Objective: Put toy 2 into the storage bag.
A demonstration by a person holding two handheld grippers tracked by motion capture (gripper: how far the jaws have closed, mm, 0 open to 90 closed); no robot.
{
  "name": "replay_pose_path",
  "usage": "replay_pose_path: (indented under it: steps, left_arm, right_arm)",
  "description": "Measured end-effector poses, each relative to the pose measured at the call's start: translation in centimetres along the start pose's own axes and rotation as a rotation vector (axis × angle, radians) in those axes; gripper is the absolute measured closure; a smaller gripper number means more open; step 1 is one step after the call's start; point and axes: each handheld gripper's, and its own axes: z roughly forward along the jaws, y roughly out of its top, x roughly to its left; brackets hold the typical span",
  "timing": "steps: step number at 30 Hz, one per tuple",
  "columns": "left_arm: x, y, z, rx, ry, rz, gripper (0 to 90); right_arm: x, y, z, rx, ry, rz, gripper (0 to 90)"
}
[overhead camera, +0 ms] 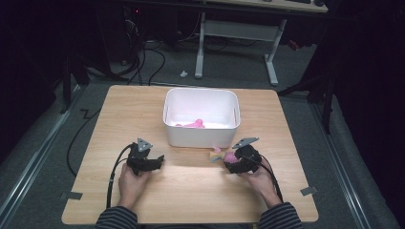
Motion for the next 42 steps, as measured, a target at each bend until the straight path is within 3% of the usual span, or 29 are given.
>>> replay_pose_path:
  steps: [4, 14, 17, 20, 27, 33, 42]
  left_arm:
    - [0.0, 0.0, 0.0, 0.002, -0.002, 0.000, 24.2]
    - [0.0, 0.0, 0.0, 0.002, -0.002, -0.001, 24.2]
    - [0.0, 0.0, 0.0, 0.000, 0.000, -0.001, 24.2]
    - [0.0, 0.0, 0.0, 0.000, 0.001, -0.001, 24.2]
    - [0.0, 0.0, 0.0, -0.001, 0.002, -0.004, 24.2]
    - [0.0, 0.0, 0.0, 0.000, 0.003, -0.003, 24.1]
    - [0.0, 0.0, 0.0, 0.000, 0.001, -0.004, 24.3]
  right_arm:
    - [-0.1, 0.0, 0.3, 0.033, -0.017, -0.007, 32.0]
    - [-0.2, -0.1, -0.1, 0.039, -0.009, -0.012, 33.3]
    - [-0.5, -0.2, -0.8, 0.005, 0.028, 0.002, 33.3]
    - [-0.8, -0.2, -1.0, 0.006, 0.050, 0.010, 33.3]
    - [-1.5, -0.5, -2.9, -0.021, 0.071, 0.010, 33.3]
    - [-1.2, -1.1, -4.7, -0.053, 0.076, -0.011, 33.3]
    - [-1.5, -1.5, -7.4, -0.098, 0.097, -0.001, 33.4]
